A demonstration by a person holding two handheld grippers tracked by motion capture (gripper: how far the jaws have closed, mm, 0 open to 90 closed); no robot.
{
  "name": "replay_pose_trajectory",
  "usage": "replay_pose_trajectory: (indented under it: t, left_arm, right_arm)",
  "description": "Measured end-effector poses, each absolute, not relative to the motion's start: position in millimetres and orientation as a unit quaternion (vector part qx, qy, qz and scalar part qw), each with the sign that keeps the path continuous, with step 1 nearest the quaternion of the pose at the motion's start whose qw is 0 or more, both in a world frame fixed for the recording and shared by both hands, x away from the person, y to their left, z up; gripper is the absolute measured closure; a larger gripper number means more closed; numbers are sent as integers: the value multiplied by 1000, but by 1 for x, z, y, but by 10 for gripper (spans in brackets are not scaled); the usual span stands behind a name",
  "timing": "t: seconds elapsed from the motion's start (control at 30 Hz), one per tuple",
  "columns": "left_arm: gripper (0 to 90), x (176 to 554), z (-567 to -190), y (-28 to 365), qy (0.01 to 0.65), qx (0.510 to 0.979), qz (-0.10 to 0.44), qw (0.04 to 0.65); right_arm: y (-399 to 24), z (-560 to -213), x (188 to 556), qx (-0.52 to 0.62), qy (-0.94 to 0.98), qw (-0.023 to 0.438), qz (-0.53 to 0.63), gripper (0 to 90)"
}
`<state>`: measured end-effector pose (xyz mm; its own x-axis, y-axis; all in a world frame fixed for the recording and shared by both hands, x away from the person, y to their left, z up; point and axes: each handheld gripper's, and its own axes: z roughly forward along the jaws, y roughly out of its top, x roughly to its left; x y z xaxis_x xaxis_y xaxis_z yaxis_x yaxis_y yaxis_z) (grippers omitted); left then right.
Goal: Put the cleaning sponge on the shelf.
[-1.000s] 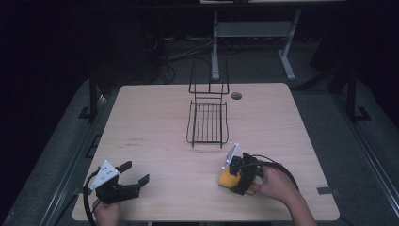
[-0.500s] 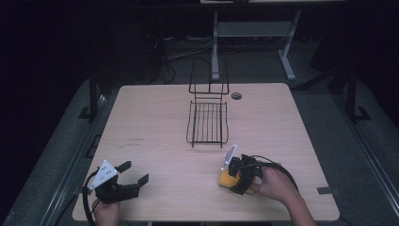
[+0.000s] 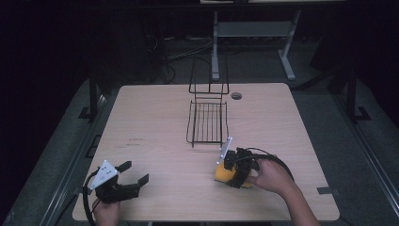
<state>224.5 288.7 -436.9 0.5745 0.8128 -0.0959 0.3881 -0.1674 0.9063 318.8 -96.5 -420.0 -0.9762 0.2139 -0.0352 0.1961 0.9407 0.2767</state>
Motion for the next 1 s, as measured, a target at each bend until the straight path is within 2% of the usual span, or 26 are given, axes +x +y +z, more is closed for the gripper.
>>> replay_pose_trajectory:
  t: [1.0]
  left_arm:
    - [129,227,-437,288,411,731,210,503]
  right_arm:
    - [-61,-393,370,83,988,31,128,212]
